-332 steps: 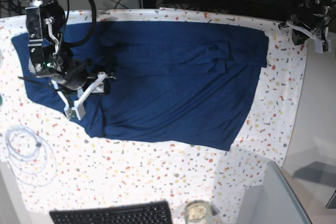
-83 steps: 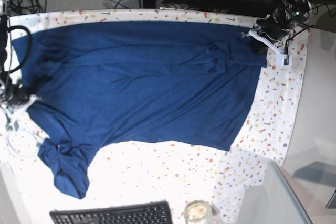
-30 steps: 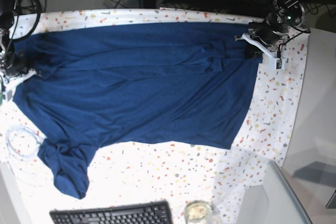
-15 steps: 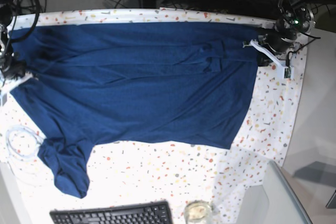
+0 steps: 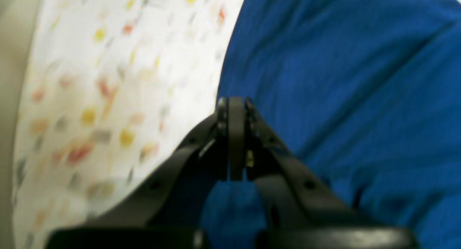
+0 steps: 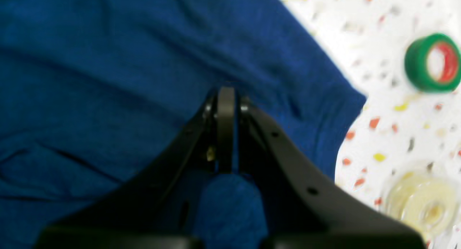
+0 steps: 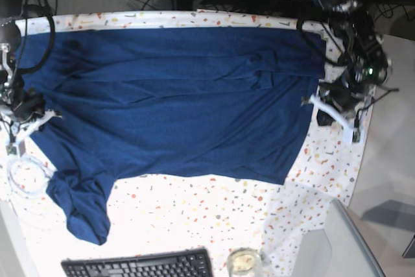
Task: Layout the t-shirt on the table in an organized manner, then fold the t-shirt properly
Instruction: 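Slide the left gripper along the folded edge toward the shirt's hem, then grasp the shirt's collar-side corners with both grippers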
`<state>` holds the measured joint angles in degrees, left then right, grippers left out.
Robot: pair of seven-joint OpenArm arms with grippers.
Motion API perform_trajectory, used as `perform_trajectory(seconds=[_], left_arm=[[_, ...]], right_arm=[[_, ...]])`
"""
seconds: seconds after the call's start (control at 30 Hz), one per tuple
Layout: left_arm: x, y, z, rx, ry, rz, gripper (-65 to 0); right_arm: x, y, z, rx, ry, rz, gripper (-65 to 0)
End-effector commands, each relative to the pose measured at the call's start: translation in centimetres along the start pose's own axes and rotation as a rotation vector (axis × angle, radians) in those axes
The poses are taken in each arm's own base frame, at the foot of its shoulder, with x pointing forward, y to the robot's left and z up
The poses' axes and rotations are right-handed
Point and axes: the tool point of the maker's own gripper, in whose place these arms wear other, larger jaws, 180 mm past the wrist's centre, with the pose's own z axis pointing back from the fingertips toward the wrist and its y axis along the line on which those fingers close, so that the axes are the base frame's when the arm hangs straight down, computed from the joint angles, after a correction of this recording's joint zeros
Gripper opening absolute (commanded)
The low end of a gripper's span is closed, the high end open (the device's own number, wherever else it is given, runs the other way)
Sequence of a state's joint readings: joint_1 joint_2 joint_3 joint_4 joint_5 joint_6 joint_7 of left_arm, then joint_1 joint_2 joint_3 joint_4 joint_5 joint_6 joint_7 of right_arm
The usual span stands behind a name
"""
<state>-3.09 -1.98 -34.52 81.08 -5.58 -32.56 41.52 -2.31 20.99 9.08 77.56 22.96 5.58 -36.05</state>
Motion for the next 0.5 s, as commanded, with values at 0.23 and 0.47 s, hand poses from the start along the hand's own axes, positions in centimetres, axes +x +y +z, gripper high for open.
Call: perform_trajectory(seconds=[0.23,0.47], left_arm=[[6.6,-3.1,-5.9,-0.086,0.024,-0.094,-65.0],[1.6,-5.7,-4.8,-0.125,0.083,-0.169,-65.0]], right_arm=[[1.3,-1.0,0.4,-0.018,-0.036,0.014,-63.6],[-2.2,-3.0,-0.7,-0.053,0.06,-0.021,-63.6]])
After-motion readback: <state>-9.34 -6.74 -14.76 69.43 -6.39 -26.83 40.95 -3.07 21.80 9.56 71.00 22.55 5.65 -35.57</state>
